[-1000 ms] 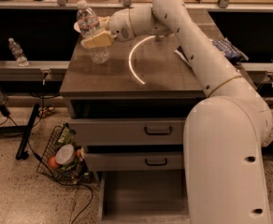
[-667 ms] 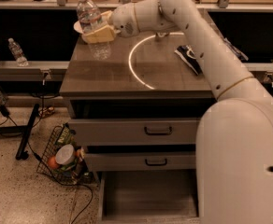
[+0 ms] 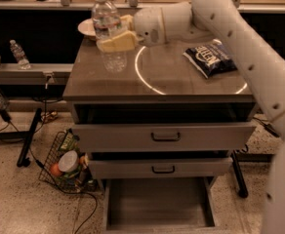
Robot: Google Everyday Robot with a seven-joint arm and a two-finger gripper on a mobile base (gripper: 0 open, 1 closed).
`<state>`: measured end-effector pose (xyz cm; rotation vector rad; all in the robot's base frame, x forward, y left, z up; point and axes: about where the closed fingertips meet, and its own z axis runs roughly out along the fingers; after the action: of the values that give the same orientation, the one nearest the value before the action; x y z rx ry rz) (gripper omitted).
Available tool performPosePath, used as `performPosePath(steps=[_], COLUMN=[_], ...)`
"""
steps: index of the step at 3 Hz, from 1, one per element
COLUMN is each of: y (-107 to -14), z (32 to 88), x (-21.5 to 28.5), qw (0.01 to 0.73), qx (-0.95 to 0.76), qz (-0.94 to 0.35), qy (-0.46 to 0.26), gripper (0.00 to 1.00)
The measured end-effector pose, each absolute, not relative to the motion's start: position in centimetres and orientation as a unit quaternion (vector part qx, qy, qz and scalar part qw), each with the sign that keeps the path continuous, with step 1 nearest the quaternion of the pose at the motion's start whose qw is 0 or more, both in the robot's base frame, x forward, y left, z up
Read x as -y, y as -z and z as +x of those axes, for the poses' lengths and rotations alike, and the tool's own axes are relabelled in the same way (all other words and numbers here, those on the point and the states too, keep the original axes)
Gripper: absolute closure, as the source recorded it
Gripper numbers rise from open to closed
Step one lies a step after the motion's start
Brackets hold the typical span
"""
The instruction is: Place water bottle into bottom drawer
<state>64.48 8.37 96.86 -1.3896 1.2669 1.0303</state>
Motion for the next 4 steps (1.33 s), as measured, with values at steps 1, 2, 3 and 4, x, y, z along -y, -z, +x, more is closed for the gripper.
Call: performPosePath(steps=[1, 2, 3, 4], y=[-95.4, -92.1, -85.0, -85.3], z=[60.3, 55.7, 50.0, 50.3], x=[-4.8, -1.7, 1.3, 1.0], qw=[0.480, 0.476, 0.442, 0.438], qx=[-0.536, -0.556, -0.579, -0.577], qz=[-0.552, -0.543, -0.542, -0.547], qy=[-0.421, -0.412, -0.418, -0.420], gripper=[1.00, 1.00, 1.00, 1.00])
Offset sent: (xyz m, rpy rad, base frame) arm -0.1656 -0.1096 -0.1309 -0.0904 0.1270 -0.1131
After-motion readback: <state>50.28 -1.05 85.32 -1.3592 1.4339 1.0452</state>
